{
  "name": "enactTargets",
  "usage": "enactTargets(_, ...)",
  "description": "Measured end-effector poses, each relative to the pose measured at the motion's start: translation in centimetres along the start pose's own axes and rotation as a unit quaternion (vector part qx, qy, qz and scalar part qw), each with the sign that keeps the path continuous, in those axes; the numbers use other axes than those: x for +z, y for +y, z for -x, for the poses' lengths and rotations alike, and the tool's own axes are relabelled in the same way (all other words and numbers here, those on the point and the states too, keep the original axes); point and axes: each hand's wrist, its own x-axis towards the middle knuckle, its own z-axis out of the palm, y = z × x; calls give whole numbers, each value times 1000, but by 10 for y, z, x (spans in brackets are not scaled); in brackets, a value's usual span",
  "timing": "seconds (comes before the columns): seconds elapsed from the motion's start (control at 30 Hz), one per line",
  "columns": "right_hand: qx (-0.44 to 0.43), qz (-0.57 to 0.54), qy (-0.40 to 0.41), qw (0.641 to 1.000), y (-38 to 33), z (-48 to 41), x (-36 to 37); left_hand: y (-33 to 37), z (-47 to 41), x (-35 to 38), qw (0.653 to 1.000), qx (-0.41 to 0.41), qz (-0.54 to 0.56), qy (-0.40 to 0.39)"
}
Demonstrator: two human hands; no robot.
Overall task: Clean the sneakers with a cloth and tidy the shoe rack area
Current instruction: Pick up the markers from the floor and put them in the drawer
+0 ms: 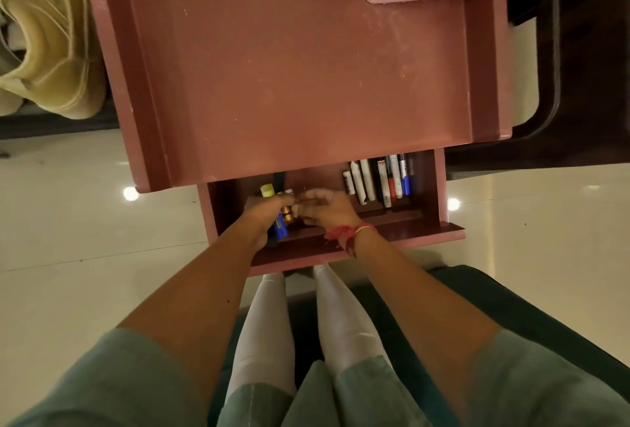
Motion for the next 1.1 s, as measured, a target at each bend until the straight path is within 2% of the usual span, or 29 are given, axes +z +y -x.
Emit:
enactTargets(0.17, -39, 97, 37, 994, 6, -7, -1, -7, -5, -1, 999, -4, -15, -32)
enactTargets(0.23, -33, 149, 98, 983, 9, -12, -7, -7, -4, -2, 1000, -7, -12, -25)
enactTargets(0.3, -11, 185, 195, 963, 13, -21, -20, -4, -4, -4, 1000, -13, -9, -11)
enactTargets(0.37, -18, 225, 254, 940, 15, -31, -32, -2, -7, -7, 1000, -8, -13, -11)
enactTargets(0.47, -23, 306, 289, 907, 15, -42, -41, 0, -14, -9, 999, 31, 7, -13)
enactTargets(0.6, -14, 333, 333, 882, 13, -45, -46, 0, -17, -8, 999, 39, 24, 8)
enactTargets(0.73, -24, 287, 348, 892, 9, -48, -50, -1, -18, -6, 998, 34, 48, 35)
enactTargets(0.8, -94, 289, 350, 886, 6, -51, -47, 1, -17, -6, 997, 39, 59, 41)
enactTargets(0.9, -176, 325, 289, 883, 0, -53, -32, 1, -19, -9, 996, 37, 68, 54)
enactTargets(1.0, -116, 343, 258, 896, -11, -56, -9, 0, -20, -12, 996, 29, 70, 55)
enactTargets(1.1, -80, 439, 233, 864, -16, -63, 6, -2, -22, -17, 996, 30, 65, 51)
